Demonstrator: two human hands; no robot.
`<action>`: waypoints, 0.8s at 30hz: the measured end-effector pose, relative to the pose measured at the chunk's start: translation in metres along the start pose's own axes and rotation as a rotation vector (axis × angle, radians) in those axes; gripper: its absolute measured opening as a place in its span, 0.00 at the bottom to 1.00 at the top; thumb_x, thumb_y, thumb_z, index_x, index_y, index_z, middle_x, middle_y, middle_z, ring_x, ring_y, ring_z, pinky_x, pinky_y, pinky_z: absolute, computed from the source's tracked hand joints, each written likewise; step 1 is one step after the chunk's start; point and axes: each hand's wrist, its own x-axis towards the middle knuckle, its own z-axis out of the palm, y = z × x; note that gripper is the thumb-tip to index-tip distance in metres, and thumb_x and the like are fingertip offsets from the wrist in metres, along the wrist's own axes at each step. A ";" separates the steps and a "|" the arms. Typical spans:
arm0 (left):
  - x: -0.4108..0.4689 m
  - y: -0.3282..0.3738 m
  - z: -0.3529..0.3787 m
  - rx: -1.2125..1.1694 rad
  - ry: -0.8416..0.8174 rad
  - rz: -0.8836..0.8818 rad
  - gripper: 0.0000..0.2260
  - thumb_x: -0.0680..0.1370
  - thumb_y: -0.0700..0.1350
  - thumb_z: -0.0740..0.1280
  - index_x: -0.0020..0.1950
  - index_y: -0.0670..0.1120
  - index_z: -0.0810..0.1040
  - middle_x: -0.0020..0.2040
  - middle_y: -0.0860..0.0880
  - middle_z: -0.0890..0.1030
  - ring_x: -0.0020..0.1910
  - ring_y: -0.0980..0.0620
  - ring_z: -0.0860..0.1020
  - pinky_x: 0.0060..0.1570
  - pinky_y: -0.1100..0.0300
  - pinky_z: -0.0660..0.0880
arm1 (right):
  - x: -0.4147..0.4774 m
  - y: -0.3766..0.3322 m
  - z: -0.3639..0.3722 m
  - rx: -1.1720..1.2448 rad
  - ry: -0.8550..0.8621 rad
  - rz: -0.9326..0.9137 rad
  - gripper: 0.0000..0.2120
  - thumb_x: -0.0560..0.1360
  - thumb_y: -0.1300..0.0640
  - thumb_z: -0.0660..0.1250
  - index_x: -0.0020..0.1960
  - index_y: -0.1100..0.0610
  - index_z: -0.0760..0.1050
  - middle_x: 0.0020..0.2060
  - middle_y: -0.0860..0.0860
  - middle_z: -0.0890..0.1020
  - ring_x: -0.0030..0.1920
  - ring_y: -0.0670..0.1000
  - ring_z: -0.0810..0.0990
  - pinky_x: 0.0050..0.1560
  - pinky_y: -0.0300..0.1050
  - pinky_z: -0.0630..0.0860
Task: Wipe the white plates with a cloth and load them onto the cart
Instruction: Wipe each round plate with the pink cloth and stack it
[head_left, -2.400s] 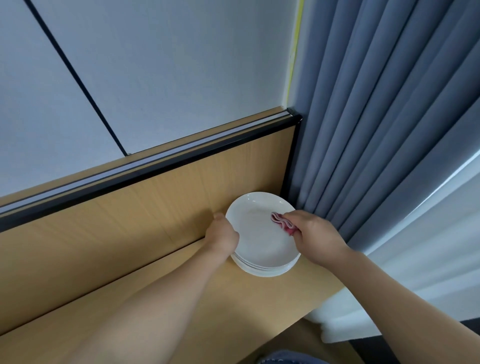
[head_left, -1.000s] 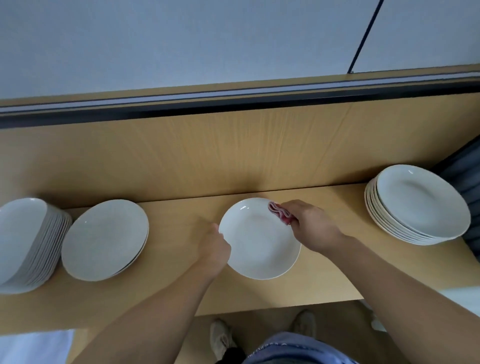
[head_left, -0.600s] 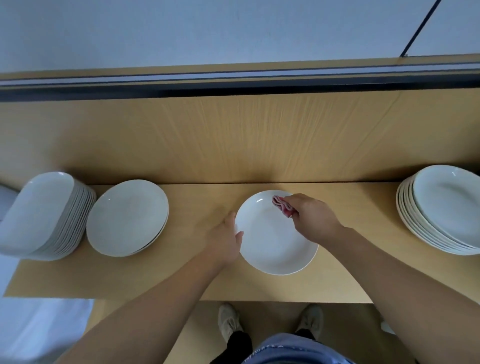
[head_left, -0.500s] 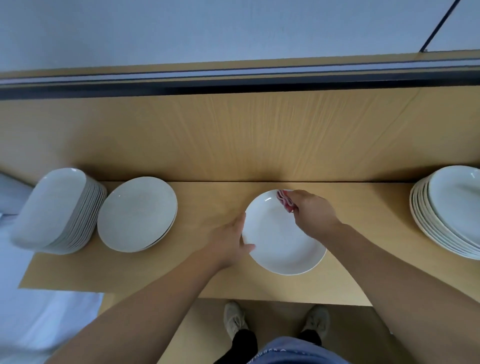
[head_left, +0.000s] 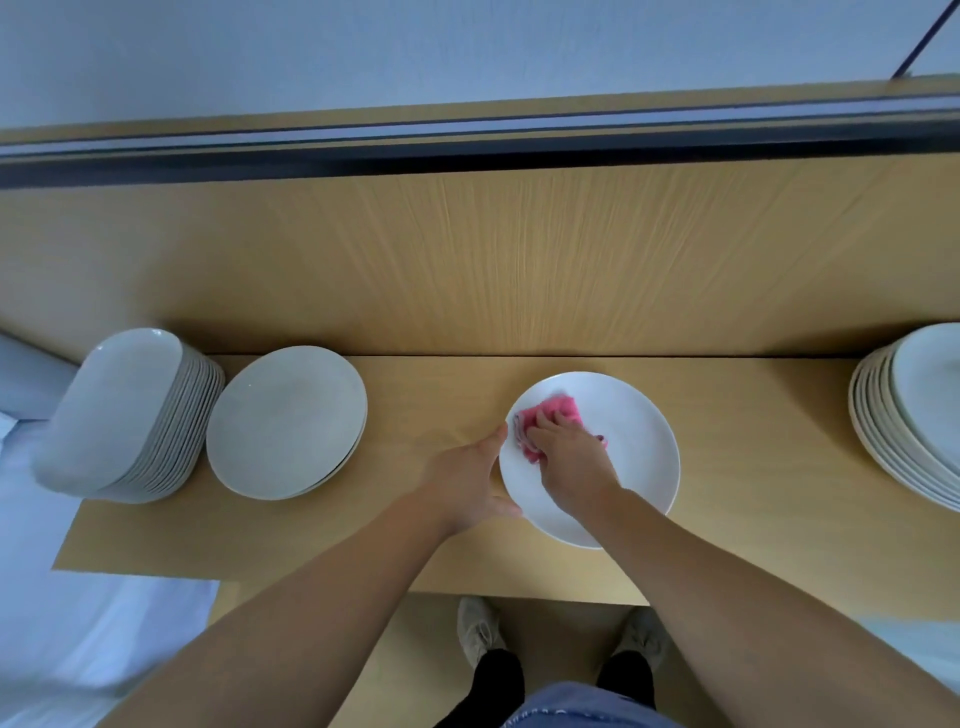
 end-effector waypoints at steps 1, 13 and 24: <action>0.001 0.000 -0.001 0.019 0.007 0.000 0.48 0.68 0.62 0.74 0.79 0.54 0.50 0.69 0.53 0.73 0.65 0.49 0.73 0.59 0.58 0.70 | -0.004 -0.001 0.002 0.029 0.014 -0.061 0.15 0.74 0.67 0.58 0.56 0.57 0.78 0.64 0.51 0.75 0.70 0.55 0.66 0.69 0.46 0.62; 0.008 0.010 -0.017 0.286 -0.050 0.064 0.51 0.68 0.69 0.69 0.80 0.51 0.45 0.80 0.57 0.45 0.74 0.52 0.63 0.65 0.57 0.67 | -0.035 0.006 -0.002 -0.030 -0.069 -0.268 0.15 0.82 0.58 0.55 0.63 0.53 0.77 0.69 0.48 0.74 0.74 0.50 0.64 0.74 0.39 0.51; 0.009 0.005 -0.013 0.328 -0.059 0.071 0.53 0.67 0.71 0.67 0.80 0.51 0.41 0.79 0.56 0.42 0.74 0.49 0.61 0.68 0.53 0.65 | -0.078 0.047 -0.040 -0.028 -0.441 -0.258 0.09 0.76 0.65 0.56 0.45 0.55 0.73 0.43 0.43 0.76 0.45 0.49 0.75 0.48 0.45 0.71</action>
